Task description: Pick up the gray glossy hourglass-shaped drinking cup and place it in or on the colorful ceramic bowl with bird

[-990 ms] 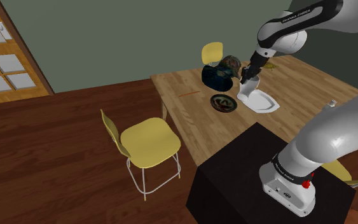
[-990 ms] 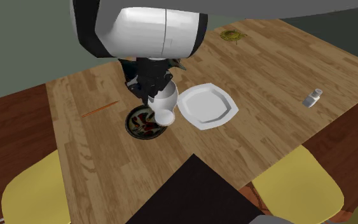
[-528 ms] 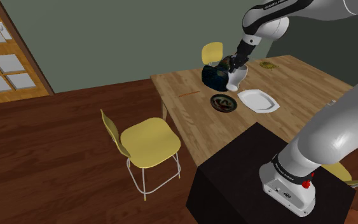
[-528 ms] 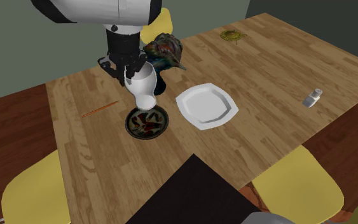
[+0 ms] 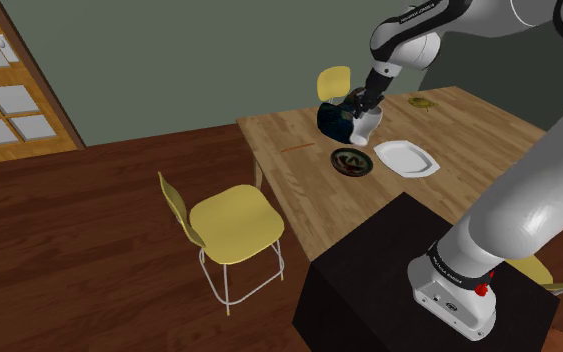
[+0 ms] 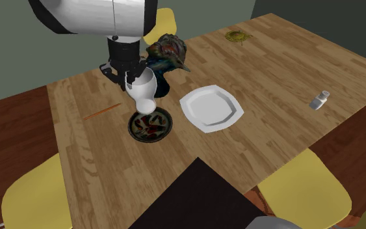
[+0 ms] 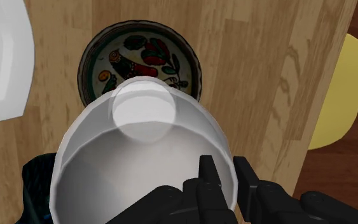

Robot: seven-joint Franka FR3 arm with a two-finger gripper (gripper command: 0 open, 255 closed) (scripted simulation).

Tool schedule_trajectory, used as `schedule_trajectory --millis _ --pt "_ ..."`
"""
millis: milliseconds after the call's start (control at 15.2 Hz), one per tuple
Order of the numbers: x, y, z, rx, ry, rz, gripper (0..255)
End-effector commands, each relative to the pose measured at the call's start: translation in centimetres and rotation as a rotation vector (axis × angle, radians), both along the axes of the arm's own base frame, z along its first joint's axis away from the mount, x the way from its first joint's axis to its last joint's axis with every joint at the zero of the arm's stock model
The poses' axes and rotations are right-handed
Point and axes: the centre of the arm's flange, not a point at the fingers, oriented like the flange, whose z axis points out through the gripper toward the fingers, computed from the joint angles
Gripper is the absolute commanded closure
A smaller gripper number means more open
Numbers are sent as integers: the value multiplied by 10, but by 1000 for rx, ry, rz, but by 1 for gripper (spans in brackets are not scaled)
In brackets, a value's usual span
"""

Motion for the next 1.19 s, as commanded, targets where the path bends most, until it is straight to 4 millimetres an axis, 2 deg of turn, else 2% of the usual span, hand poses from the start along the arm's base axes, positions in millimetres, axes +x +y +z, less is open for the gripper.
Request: schedule_trajectory --millis 0,1122 --pt "0 0 -10 0 -1 0 255" --pt "0 0 -100 0 -1 0 255"
